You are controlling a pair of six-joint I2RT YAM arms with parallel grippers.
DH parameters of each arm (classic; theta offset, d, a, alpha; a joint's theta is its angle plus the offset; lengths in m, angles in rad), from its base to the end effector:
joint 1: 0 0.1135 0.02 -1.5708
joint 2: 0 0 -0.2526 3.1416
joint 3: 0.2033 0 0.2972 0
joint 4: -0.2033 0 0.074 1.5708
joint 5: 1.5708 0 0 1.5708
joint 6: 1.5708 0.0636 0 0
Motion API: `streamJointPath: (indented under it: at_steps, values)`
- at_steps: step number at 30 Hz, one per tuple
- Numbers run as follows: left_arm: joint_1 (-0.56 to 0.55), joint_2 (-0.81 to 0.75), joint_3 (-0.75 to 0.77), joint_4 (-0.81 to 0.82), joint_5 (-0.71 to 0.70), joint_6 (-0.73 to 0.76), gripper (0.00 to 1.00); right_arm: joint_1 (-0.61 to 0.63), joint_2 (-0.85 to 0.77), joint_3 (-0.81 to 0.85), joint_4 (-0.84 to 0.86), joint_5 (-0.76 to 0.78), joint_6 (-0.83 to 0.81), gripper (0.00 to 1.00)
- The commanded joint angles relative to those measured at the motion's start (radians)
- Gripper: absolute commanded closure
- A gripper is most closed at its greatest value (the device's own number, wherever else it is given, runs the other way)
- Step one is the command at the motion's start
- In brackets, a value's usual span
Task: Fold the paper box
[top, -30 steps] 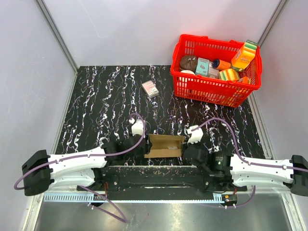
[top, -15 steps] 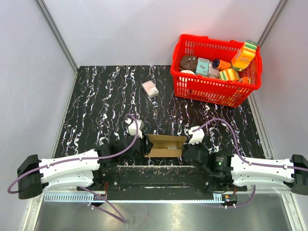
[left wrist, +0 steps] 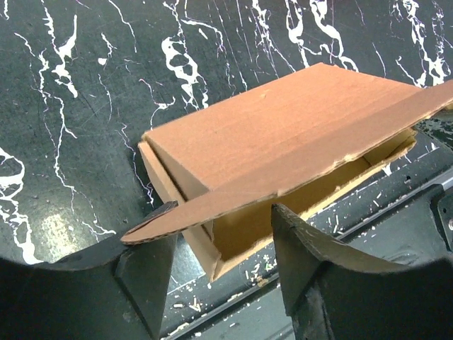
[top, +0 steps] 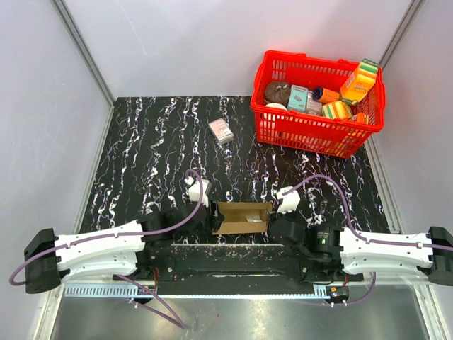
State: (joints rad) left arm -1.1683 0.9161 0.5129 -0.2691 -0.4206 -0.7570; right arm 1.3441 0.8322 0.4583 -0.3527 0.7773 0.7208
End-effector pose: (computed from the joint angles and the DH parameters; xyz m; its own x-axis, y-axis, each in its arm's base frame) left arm 0.1260 -0.2298 0.1726 -0.6682 -0.0309 -0.7434 0.3520 0.8671 -0.3525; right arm 0.0956 0.2161 0.1705 -0.4928 -0.0435 -0.8690 -0.3347 0.9314 0.1433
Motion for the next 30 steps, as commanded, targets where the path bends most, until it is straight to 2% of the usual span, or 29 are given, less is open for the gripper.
streamJointPath:
  at_steps: [1, 9, 22, 30]
  values:
    - [-0.008, -0.051, 0.041, -0.030, 0.034, 0.010, 0.39, 0.012, -0.010, 0.036, -0.023, 0.053, 0.026, 0.98]
    - [-0.010, -0.102, 0.047, -0.030, 0.106, 0.041, 0.36, 0.018, -0.018, 0.042, -0.037, 0.063, 0.031, 0.98]
    - [-0.014, -0.255, -0.013, 0.134, 0.305, 0.117, 0.35, 0.038, -0.022, 0.049, -0.042, 0.066, 0.017, 0.96]
    - [-0.016, -0.229, -0.039, 0.133, 0.358, 0.122, 0.35, 0.050, -0.022, 0.049, -0.042, 0.077, 0.019, 0.96]
